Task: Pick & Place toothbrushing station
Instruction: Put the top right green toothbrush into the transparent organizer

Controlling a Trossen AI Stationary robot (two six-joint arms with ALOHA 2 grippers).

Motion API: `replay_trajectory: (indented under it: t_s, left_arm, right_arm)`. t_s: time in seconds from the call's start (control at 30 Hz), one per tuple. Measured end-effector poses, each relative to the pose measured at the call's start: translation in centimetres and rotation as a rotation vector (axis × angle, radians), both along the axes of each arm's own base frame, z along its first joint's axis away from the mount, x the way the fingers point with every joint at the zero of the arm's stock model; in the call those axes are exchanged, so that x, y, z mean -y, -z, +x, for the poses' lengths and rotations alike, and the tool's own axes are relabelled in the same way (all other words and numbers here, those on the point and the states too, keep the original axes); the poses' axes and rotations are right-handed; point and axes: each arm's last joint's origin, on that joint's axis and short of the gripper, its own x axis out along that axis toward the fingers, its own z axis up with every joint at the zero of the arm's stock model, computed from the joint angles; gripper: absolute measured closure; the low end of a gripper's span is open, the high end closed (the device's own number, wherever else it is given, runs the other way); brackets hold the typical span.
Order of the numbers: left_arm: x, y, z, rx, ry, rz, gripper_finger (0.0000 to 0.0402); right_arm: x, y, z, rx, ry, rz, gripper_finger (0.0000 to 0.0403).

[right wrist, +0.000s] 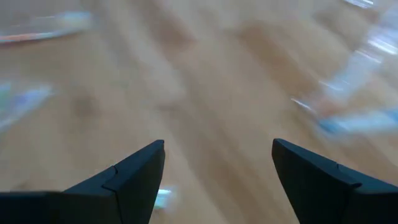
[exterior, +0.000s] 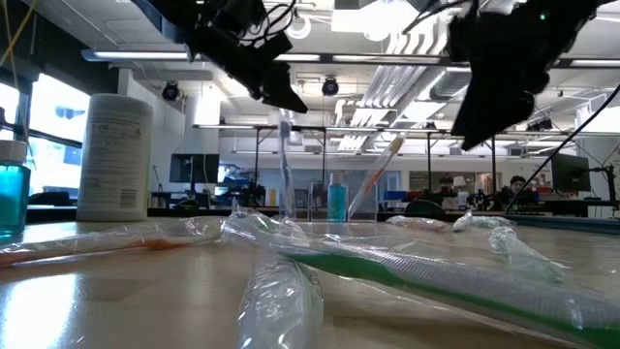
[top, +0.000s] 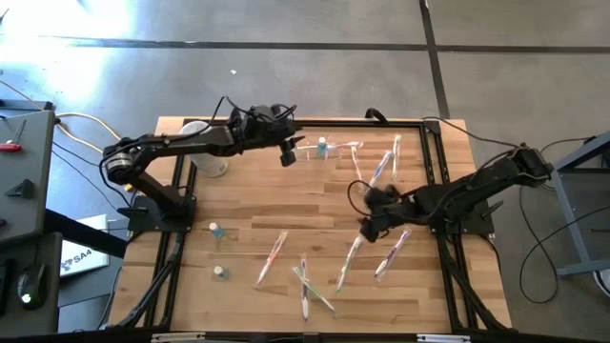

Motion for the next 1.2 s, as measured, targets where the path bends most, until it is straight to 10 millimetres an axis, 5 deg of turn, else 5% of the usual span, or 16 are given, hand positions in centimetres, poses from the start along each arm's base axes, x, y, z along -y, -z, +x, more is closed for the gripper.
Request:
replay_trajectory:
  t_s: [0.17, 0.3, 0.9, 1.2]
  left_arm:
    - [1.6, -0.5, -0.1, -0.019, -0.005, 0.003, 0.0277]
    - [2.3, -0.5, -0.1, -0.049, -0.023, 0.031, 0.0277]
    - [1.9, -4.7, 0.2, 0.208, -0.151, 0.216, 0.0277]
    - [4.9, -6.7, -1.4, 0.153, -0.080, 0.158, 0.0277]
  right_arm:
    - [2.9, 0.7, -2.1, -0.109, 0.418, -0.092, 0.0113]
    - [5.3, 0.8, -2.9, -0.171, 0.589, -0.126, 0.0113]
    - [15.6, 2.3, -5.2, -0.345, 0.829, -0.040, 0.0113]
    - [19.4, 4.5, -5.9, -0.303, 0.864, -0.037, 0.0113]
